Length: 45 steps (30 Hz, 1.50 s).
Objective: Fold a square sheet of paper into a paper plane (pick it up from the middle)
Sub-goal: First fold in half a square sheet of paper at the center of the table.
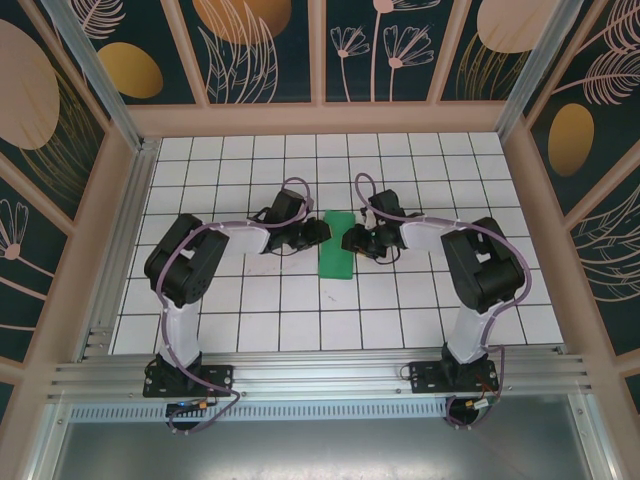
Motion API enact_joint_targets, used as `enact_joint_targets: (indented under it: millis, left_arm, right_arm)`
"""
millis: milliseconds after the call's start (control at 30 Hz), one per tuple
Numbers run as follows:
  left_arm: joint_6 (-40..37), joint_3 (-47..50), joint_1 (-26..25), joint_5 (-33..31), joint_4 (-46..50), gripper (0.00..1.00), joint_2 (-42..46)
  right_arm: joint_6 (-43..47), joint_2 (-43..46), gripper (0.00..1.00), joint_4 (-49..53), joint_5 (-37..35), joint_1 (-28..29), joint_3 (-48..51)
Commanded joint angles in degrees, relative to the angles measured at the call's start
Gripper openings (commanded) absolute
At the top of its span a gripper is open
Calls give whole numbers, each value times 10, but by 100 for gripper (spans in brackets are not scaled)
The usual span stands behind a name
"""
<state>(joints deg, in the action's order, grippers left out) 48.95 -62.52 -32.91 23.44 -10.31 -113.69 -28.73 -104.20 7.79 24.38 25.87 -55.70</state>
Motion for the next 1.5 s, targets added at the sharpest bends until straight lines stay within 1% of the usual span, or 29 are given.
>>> enact_joint_targets:
  millis: [0, 100, 267, 600, 1100, 1467]
  left_arm:
    - [-9, 0, 5, -54, 24, 36, 49]
    - [-5, 14, 10, -87, 28, 43, 72]
    - [-6, 23, 14, -101, 34, 45, 84]
    - [-10, 18, 15, -87, 38, 46, 67]
    - [-11, 7, 15, -78, 44, 45, 58]
    - [-8, 6, 14, -81, 46, 46, 52]
  right_arm:
    - [16, -29, 40, 44, -54, 5, -12]
    - [20, -37, 39, 52, -64, 12, -19]
    - [33, -44, 39, 61, -65, 12, -22]
    - [73, -60, 40, 81, -59, 12, -35]
    - [67, -96, 40, 110, -78, 12, -53]
    - [95, -101, 43, 116, -81, 12, -51]
